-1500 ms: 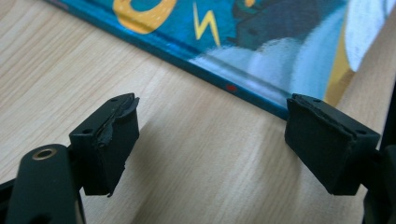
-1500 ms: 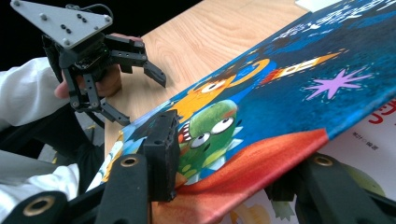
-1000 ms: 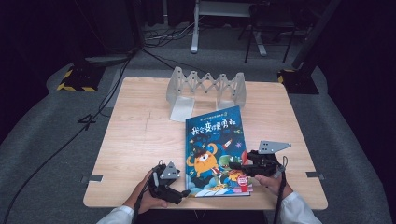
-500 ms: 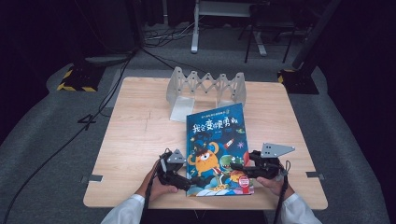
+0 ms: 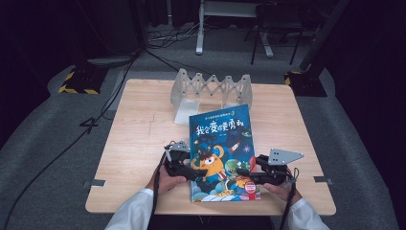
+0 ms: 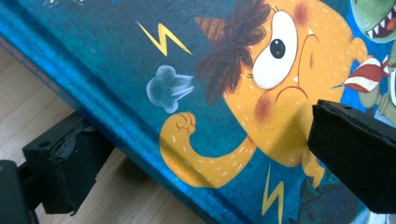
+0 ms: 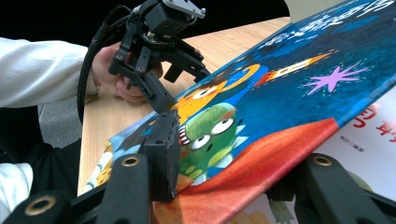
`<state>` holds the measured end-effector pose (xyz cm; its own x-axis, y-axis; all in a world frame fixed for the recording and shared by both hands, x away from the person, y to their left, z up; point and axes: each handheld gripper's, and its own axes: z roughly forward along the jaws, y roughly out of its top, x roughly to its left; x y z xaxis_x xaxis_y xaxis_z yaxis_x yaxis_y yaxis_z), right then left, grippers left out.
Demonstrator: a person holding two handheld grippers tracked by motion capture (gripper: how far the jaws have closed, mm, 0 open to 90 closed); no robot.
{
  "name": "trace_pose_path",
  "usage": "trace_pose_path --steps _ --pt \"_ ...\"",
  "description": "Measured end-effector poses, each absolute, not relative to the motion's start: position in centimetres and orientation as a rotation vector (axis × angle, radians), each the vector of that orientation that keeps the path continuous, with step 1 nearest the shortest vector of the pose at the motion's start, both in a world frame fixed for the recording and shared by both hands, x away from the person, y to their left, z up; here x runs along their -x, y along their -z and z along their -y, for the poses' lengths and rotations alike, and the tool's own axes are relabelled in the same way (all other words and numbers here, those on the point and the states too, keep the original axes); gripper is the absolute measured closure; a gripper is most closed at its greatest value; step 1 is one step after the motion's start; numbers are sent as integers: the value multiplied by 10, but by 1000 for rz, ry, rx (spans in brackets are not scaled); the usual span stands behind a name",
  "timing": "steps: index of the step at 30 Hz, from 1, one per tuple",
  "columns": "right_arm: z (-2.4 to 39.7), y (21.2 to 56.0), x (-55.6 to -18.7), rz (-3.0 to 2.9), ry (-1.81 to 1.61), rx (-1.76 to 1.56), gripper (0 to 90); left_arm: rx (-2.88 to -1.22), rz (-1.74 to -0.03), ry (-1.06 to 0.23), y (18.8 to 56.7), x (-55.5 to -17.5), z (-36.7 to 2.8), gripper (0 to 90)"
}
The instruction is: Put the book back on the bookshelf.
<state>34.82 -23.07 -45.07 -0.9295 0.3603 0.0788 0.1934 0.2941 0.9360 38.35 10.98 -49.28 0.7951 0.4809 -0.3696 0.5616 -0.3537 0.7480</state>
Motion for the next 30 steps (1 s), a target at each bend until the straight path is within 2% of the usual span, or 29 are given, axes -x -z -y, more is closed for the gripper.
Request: trace_pose_path --steps 2,4,6,11,25,30 --pt "231 451 -348 -2407 -1706 -515 547 -1985 -788 93 491 -383 -113 55" --pt "232 451 -349 -2423 -1710 -500 557 -1957 -779 69 488 -382 -117 132" --pt "233 452 -350 -2438 -1717 -482 570 -1935 -750 -5 481 -377 -121 186" --pt "236 451 -351 -2426 -1674 -501 573 -1887 -692 -89 463 -365 -126 241" --pt "245 456 -356 -2365 -1600 -627 556 -1865 -497 -291 426 -329 -109 261" --pt "246 457 -355 -2349 -1592 -620 547 -1868 -497 -354 426 -324 -106 290"
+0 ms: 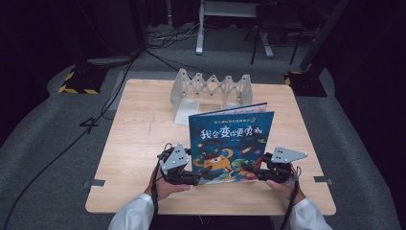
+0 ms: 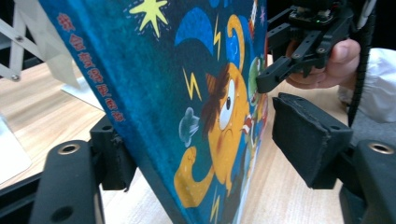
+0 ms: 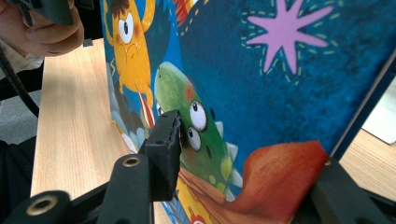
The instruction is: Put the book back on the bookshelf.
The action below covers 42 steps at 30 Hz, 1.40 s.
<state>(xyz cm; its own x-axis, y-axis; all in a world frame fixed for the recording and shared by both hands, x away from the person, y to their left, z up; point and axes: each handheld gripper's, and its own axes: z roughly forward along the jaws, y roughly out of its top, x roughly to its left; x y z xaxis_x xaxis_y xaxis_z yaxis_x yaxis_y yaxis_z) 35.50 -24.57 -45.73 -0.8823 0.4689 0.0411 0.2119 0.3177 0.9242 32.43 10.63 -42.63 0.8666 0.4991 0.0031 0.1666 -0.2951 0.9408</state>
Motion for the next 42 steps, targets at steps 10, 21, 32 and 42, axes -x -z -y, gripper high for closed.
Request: trace_pose_path --steps 10,21,32,42 --pt "251 460 -339 -2300 -1481 -610 519 -1900 -440 -368 433 -319 -89 483" --pt "284 458 -325 -2205 -1442 -746 437 -1903 -339 -353 437 -313 -78 771" --pt "257 440 -349 -2178 -1494 -729 347 -1892 -326 -338 439 -319 -73 828" --pt "246 440 -358 -2162 -1484 -767 342 -1835 -360 -352 442 -324 -80 818"
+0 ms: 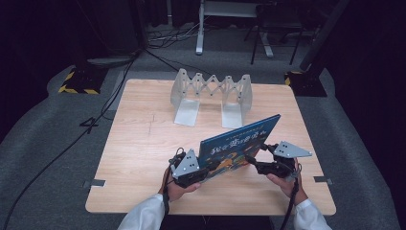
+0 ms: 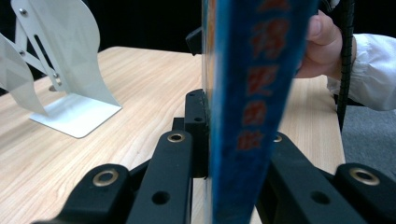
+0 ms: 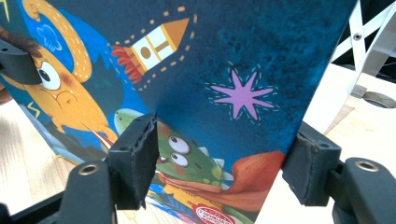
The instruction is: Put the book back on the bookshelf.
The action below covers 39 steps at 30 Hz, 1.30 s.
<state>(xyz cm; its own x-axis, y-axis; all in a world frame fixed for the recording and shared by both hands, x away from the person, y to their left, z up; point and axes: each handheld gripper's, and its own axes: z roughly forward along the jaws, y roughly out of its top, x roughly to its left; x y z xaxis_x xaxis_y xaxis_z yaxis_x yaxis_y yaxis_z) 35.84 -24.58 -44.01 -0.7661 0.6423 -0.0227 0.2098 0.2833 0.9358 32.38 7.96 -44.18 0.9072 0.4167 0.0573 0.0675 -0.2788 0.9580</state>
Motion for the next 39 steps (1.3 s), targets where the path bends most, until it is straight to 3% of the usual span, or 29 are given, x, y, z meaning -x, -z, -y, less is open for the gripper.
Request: trace_pose_path --steps 13,15,22,27,39 --pt "240 444 -362 -2143 -1423 -807 388 -1830 -341 -416 436 -323 -81 828" --pt "241 449 -364 -2164 -1394 -834 336 -1832 -350 -432 436 -325 -81 828" --pt "262 466 -357 -2214 -1300 -875 335 -1814 -386 -445 433 -332 -83 829" --pt "289 485 -352 -2265 -1187 -989 260 -1788 -422 -454 432 -337 -85 830" --pt "312 501 -345 -2296 -1120 -1089 259 -1778 -458 -481 425 -352 -90 830"
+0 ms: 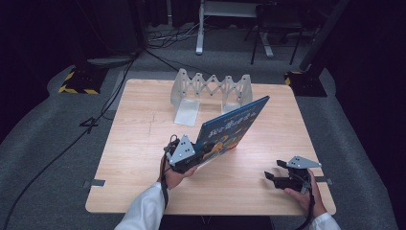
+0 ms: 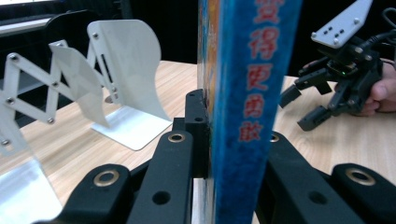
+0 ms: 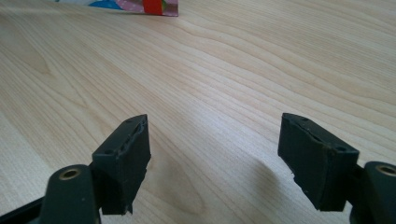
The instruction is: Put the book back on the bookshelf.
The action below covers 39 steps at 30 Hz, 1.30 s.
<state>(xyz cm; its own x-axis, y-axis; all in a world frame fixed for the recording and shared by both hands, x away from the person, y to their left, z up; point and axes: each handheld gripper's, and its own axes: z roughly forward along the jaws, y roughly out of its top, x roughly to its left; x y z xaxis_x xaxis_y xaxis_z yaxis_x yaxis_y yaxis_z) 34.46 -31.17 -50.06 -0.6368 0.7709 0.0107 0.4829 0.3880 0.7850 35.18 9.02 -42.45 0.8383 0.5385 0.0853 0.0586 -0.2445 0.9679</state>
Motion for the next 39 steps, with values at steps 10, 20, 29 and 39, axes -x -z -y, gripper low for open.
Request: trace_pose_path --steps 10,20,29,39 --pt "308 502 -345 -2317 -1070 -1076 263 -1765 -498 -563 416 -360 -102 831" --pt "310 502 -346 -2322 -1096 -1093 278 -1735 -552 -634 402 -370 -128 830" --pt "310 502 -346 -2333 -1095 -1085 285 -1716 -603 -685 397 -375 -148 830" --pt "310 502 -346 -2340 -1100 -1078 287 -1651 -720 -771 395 -382 -173 829"
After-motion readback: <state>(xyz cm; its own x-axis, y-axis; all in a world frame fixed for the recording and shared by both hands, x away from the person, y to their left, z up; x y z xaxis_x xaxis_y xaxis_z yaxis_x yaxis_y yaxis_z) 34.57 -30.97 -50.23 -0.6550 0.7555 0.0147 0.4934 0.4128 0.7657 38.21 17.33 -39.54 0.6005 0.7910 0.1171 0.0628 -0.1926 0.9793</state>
